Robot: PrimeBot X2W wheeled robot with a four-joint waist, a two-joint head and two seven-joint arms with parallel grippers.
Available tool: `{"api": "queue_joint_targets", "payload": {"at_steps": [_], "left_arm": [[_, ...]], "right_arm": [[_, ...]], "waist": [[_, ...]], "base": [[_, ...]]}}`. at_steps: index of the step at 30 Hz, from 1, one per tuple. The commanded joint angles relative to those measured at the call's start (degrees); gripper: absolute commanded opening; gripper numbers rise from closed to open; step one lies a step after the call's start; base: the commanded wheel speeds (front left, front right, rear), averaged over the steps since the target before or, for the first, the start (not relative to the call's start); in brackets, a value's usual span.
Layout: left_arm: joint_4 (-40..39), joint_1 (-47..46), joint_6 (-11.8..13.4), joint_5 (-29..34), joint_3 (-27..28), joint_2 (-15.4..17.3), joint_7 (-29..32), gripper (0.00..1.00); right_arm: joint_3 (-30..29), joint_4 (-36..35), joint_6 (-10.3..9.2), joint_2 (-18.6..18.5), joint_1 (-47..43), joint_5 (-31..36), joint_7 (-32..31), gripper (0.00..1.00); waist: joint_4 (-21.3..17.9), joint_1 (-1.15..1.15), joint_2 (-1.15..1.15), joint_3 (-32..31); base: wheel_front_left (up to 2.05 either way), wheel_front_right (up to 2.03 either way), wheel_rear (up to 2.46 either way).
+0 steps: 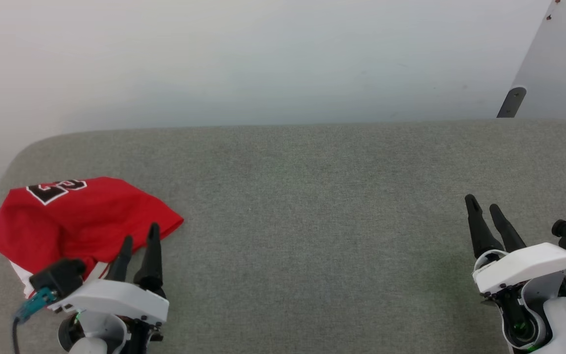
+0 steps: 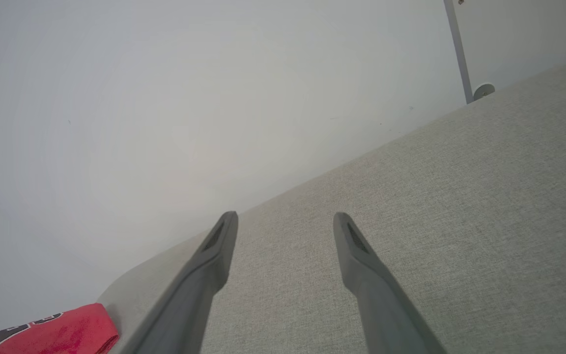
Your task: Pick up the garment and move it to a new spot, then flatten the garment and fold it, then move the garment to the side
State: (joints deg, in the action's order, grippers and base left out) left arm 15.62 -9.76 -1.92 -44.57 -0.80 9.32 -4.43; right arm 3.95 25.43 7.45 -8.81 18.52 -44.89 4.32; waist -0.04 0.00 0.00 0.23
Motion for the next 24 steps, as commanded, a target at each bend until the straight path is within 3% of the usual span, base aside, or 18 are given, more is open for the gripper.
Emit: {"api": "queue_joint_targets", "payload": {"at_steps": [1,12,24], "left_arm": [[-0.8,-1.1,0.5,2.4,-0.6,0.8,-0.6,1.0],[0.1,-2.0,2.3,10.1,-3.0,2.3,-2.5,1.0],[1.2,-2.7,3.0,16.8,-4.8,3.2,-4.4,1.0]], "right_arm": [[0.0,0.1,0.03,-0.5,2.2,2.8,0.7,1.0],[0.7,4.5,0.03,-0.3,4.5,12.4,2.6,1.0],[2.2,7.4,0.04,-0.8,6.5,18.4,4.5,1.0]], "waist": [[0.0,0.0,0.0,0.0],[0.0,0.0,0.0,0.2],[-0.1,0.0,0.0,0.2]], "base": [[0.0,0.0,0.0],[0.0,0.0,0.0],[0.0,0.0,0.0]]}}
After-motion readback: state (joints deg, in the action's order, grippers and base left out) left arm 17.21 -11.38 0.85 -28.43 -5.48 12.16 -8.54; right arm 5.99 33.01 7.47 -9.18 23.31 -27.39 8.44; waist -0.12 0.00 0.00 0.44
